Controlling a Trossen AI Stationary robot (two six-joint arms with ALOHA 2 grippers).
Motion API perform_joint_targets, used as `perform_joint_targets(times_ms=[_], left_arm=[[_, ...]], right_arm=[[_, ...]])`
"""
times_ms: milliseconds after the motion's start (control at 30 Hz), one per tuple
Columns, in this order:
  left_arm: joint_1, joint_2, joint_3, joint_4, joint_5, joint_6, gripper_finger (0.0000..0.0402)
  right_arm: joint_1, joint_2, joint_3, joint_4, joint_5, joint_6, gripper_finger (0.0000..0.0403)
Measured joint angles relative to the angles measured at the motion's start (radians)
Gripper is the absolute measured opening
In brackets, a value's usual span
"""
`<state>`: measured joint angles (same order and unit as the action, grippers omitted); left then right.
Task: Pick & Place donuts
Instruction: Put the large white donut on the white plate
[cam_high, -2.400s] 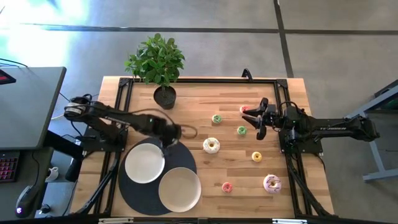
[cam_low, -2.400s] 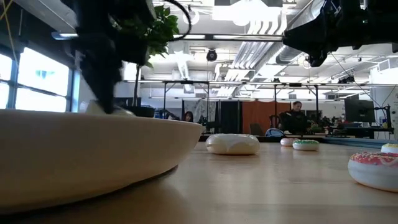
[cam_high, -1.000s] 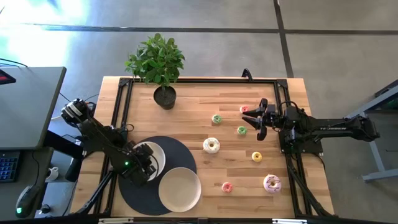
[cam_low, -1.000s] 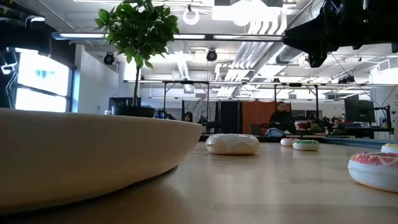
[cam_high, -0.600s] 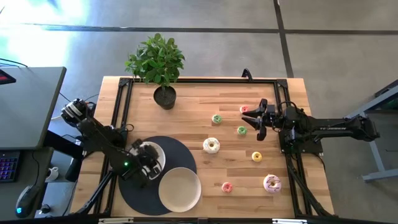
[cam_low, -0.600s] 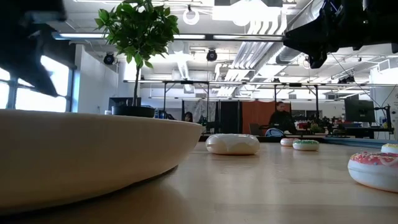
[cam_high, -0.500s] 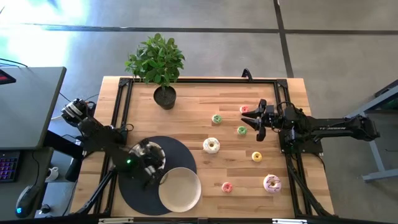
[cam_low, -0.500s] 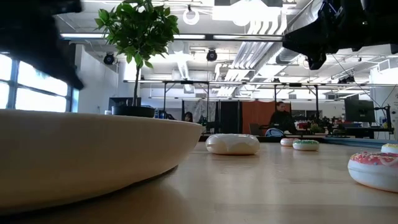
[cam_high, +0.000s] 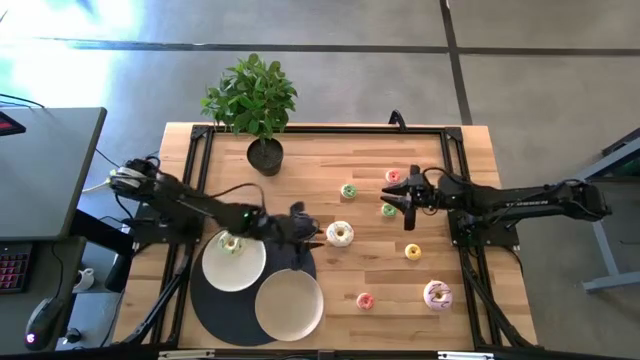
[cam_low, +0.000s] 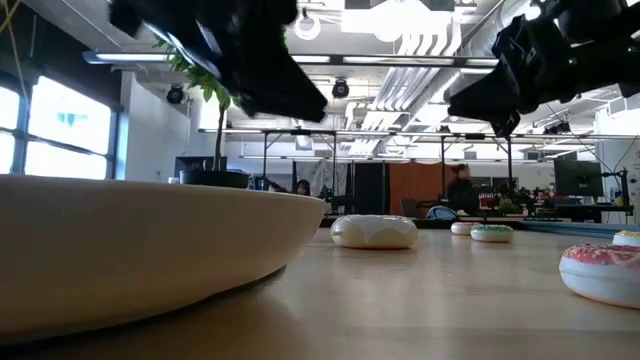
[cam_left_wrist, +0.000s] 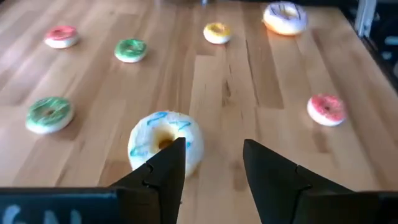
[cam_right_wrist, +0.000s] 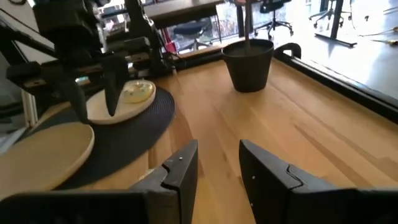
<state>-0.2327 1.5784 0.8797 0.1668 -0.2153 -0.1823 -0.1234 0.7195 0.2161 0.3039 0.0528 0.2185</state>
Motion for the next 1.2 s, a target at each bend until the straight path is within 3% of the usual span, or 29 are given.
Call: perform_joint_targets(times_ms=[200, 433, 600, 767, 1000, 1200], left_arm=[[0.092, 0.153, 0.022, 0.159, 0.133, 0.13, 0.0159], [0.122, 0.343, 0.141, 0.149, 0.238, 0.149, 0.0159], [0.12, 0.448, 0.238, 0.067, 0.212, 0.163, 0.0159], [0.121, 0.465, 0.321, -0.06, 0.205, 0.153, 0.0137], [0.123, 0.459, 0.416, -0.261, 0.218, 0.154, 0.0016], [0.12, 0.458, 0.466, -0.365, 0.165, 0.134, 0.0036]], right_arm=[[0.0, 0.037, 0.0, 0.023, 0.0, -0.017, 0.0114], [0.0, 0.054, 0.0, 0.054, 0.0, -0.012, 0.0114], [0.0, 0.054, 0.0, 0.052, 0.0, -0.011, 0.0114], [0.0, 0.054, 0.0, 0.051, 0.0, -0.01, 0.0114], [0.0, 0.054, 0.0, 0.045, 0.0, -0.009, 0.0114], [0.0, 0.054, 0.0, 0.044, 0.0, -0.009, 0.0114]])
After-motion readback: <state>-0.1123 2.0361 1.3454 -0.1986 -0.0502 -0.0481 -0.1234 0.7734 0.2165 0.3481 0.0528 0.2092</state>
